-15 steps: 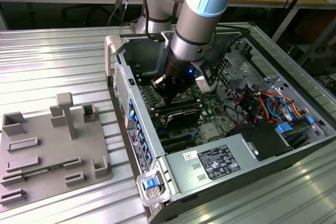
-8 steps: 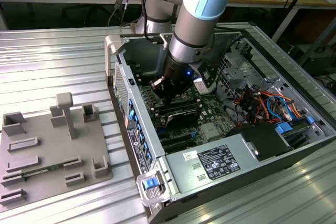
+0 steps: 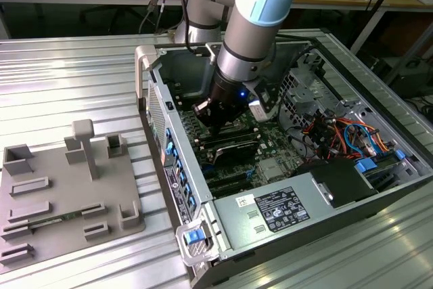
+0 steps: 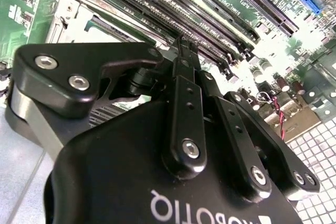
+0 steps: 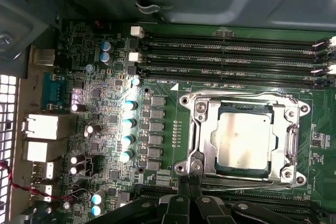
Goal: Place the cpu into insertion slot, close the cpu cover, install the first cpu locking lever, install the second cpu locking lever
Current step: 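Install the second cpu locking lever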
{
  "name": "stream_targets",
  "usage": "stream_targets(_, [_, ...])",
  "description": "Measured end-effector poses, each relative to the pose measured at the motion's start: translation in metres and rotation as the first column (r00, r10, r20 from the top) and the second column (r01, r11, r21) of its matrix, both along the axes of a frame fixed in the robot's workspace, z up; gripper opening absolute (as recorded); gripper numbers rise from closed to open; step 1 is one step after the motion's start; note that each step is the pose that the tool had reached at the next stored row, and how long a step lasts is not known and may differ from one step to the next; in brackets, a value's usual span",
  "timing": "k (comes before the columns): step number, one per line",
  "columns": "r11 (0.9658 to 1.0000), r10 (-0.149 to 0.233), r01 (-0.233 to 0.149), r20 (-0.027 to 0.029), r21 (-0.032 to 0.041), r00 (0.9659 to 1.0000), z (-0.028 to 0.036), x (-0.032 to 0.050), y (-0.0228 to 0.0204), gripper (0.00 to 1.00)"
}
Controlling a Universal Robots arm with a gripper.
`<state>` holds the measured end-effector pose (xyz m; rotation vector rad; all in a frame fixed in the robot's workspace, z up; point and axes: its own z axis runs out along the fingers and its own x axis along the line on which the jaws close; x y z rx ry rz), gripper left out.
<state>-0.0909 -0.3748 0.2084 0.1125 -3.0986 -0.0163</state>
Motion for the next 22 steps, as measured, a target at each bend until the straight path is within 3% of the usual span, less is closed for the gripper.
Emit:
stream_targets(9, [1.0000,0.000,0.000,0.0009,0.0025,1.0000,-0.0021,-0.0008,0.0019,0.11])
stream_targets(17, [1.0000,0.000,0.000,0.0101,0.0024,0.9999,0.0014,-0.0046,0.0022,0.11])
stream_targets(22, [1.0000,0.001,-0.001,0.0187,0.0027,0.9998,0.0023,-0.0054,0.0023,0.11])
